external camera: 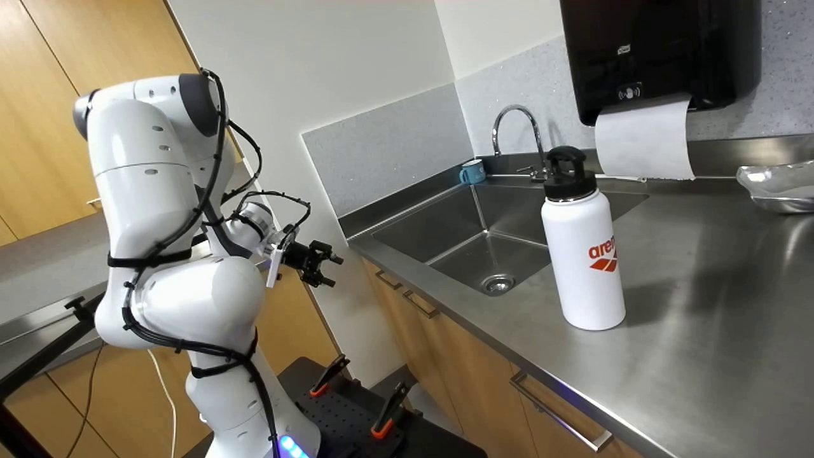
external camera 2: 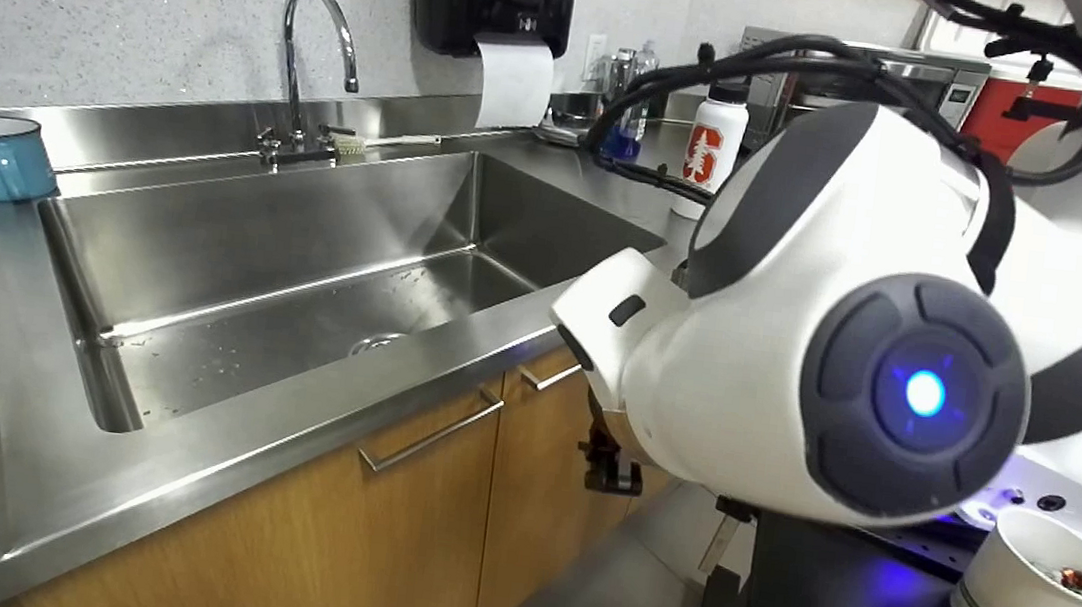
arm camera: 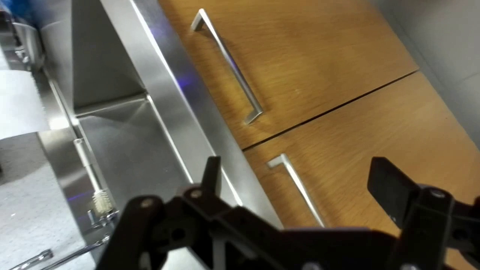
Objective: Open the left door of the cabinet.
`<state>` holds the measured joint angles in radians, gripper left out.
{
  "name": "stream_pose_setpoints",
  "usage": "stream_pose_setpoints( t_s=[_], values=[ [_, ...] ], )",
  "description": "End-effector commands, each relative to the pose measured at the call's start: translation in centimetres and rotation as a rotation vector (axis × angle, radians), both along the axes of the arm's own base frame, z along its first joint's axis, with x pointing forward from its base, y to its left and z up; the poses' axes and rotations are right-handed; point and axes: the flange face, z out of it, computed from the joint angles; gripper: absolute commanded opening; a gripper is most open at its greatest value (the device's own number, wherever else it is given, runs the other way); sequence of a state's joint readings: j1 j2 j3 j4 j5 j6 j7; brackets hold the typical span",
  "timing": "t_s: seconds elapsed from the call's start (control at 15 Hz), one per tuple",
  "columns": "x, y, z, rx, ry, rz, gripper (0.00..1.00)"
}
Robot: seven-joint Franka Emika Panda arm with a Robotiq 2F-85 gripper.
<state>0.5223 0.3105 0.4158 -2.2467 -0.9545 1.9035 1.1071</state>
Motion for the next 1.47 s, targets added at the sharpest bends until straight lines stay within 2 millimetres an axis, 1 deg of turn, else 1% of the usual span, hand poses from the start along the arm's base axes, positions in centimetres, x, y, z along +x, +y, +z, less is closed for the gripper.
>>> stream_pose_setpoints(
  t_s=[0.0,0.2,0.33,0.47,0.6,0.73,0.8,0.87,1.0,1.13,1.27,1.4],
  values=[
    [-1.1,2.5,-4.0,-0.103,-0.16,0.088,1.0],
    [-2.7,4.4,-8.2,-0.095,-0.284,0.157,1.0],
    [-3.0,4.6,-10.8,-0.107,-0.33,0.188,1.0],
    [-2.6,4.3,-12.8,-0.177,-0.377,0.209,1.0],
    [-1.3,4.1,-14.4,-0.288,-0.412,0.248,1.0],
    [-0.1,4.0,-14.9,-0.39,-0.434,0.283,1.0],
    [-1.4,3.3,-14.6,-0.307,-0.41,0.261,1.0],
    [-0.9,3.3,-15.0,-0.34,-0.417,0.27,1.0],
    [-0.4,3.5,-15.4,-0.358,-0.421,0.269,1.0],
    [-0.4,3.7,-15.4,-0.361,-0.419,0.272,1.0],
    [0.6,4.1,-16.0,-0.398,-0.414,0.313,1.0],
    [1.3,4.8,-16.6,-0.42,-0.395,0.395,1.0]
  ],
)
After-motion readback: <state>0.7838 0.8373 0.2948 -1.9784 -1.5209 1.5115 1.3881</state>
